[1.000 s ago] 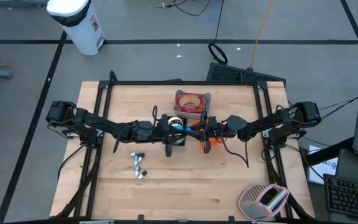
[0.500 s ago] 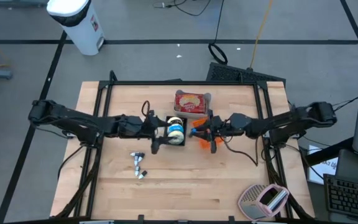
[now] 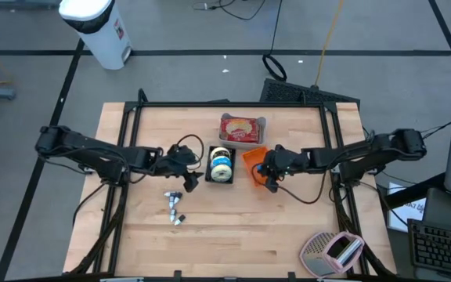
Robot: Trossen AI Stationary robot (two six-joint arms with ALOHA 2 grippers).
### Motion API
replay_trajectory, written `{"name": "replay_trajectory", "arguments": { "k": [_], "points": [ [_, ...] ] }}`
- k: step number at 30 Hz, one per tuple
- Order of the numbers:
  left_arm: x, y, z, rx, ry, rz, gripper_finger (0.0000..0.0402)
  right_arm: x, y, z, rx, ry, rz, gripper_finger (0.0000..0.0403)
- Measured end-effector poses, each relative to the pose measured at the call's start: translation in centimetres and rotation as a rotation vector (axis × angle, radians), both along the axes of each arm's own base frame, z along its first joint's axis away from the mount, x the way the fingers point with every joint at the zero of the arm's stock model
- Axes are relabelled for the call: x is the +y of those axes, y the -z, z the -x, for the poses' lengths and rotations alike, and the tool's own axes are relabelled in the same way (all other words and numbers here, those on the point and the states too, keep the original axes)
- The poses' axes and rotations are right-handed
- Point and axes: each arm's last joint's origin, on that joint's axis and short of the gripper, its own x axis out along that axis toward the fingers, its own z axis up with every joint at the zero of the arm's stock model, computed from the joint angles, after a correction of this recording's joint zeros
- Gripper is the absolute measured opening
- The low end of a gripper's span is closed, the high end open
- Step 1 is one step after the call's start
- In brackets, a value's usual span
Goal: Pick & Place Food Item
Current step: Put the blue food coloring into the orange bin, then put the purple food coloring into the orange bin
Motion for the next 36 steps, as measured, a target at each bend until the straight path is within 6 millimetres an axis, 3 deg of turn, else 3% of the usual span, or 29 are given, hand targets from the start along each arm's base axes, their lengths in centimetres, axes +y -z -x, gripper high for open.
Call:
{"name": "replay_trajectory", "arguments": {
  "k": [4, 10, 18, 26, 32, 36],
  "points": [
    [0.0, 0.3, 0.1, 0.034, -0.004, 0.021, 0.0289, -0.3, 0.7, -0.2, 0.029, 0.026, 0.017, 0.0069],
    [-0.2, 0.7, 0.6, 0.087, 0.015, 0.106, 0.0278, -0.5, 0.6, -0.4, 0.013, 0.019, 0.031, 0.0132],
    [-0.6, 1.8, 2.3, 0.293, -0.032, 0.258, 0.0259, -0.4, -0.1, -1.0, -0.075, 0.004, 0.049, 0.0198],
    [-2.4, 2.6, 4.8, 0.513, -0.124, 0.304, 0.0246, -0.4, -0.6, -1.1, -0.121, -0.016, 0.076, 0.0204],
    [-4.0, 2.8, 5.2, 0.525, 0.002, 0.201, 0.025, -0.4, -0.7, -1.1, -0.124, -0.029, 0.09, 0.0202],
    [-5.0, 4.0, 5.7, 0.603, 0.129, 0.134, 0.025, -0.4, -0.7, -1.1, -0.124, -0.029, 0.09, 0.0203]
  ]
}}
